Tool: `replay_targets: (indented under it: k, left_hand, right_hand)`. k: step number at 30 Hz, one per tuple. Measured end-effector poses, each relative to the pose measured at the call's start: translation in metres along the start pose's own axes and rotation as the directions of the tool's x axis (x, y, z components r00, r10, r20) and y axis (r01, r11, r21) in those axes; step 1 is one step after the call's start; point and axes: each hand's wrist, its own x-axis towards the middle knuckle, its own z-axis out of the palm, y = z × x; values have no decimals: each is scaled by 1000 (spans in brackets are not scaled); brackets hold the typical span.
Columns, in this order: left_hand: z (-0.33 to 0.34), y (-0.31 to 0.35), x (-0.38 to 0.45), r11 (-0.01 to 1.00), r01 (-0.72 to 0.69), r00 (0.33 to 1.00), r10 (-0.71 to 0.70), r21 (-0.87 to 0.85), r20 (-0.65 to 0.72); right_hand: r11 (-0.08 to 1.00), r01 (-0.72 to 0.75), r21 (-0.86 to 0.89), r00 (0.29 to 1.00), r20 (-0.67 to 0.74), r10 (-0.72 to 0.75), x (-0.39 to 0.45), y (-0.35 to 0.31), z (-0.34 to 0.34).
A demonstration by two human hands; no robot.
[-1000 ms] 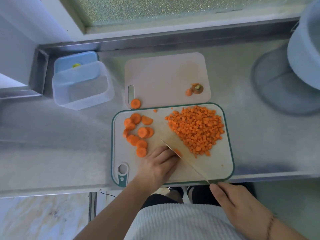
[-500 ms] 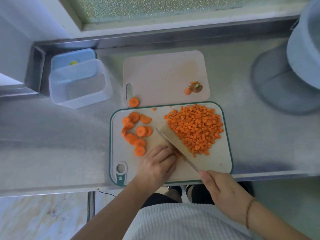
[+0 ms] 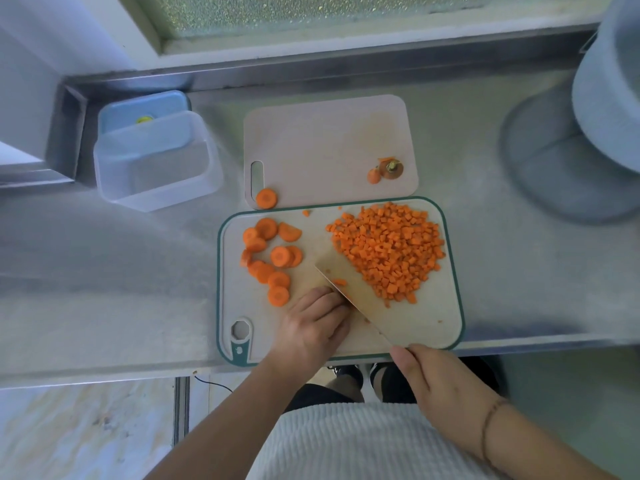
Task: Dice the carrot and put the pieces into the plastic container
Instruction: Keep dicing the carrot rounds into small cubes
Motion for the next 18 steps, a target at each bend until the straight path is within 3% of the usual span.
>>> replay_targets:
  k: [6,13,18]
  left_hand:
    - [-4,0,-6,999,-4,1000,3,35,10]
    - [-2,0,-5,1000,4,1000,-4,6,-8]
    - [-4,0,-5,1000,0,1000,0,3,7]
  right_hand:
    - [991,17,133,999,-29,-14,-13,-1,-15]
    - [994,-103,-21,993,47,104,-23,13,-10]
    - [999,-7,44,1000,14,7,-2,-4,-1]
